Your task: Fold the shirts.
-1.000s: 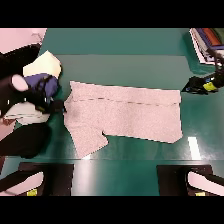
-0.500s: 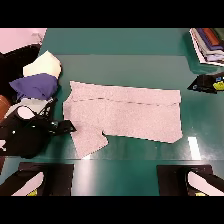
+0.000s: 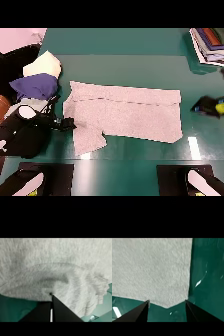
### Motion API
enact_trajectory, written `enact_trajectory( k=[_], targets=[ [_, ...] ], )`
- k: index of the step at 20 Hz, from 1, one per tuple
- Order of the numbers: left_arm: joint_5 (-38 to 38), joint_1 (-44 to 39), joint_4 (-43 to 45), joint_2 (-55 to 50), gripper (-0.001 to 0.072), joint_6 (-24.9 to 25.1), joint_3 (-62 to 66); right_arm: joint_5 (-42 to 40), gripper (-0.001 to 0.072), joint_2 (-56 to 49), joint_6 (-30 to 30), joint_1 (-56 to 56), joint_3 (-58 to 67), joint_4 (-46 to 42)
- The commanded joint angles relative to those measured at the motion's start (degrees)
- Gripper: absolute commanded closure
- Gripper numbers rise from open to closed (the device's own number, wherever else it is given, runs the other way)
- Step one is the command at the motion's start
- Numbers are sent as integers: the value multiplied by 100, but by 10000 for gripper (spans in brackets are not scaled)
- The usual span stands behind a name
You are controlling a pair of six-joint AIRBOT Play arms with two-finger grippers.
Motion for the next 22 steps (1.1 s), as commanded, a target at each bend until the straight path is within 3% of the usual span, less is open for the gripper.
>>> enact_trajectory(
  k=[1,2,4,9,14,18,22],
  targets=[
    [-79,-7,-44,13,688,13,164,-122,206,511,7,-756,-1840,109],
    [-68,-7,-44,13,688,13,164,-302,217,629,7,-855,-2328,264],
    [-74,-7,-44,13,687,13,164,-695,305,791,4,-883,-3012,542],
    [-83,-7,-28,13,688,13,164,-1563,313,586,20,-260,-3373,914],
    [-328,-7,413,28,689,-28,201,-1759,687,188,-87,319,-3005,881],
    [-855,-7,1084,822,690,-546,216,-1051,700,728,-76,629,-2284,151],
    [-2240,-7,933,1939,690,-911,225,271,701,1670,-74,643,-1823,-267]
  ],
)
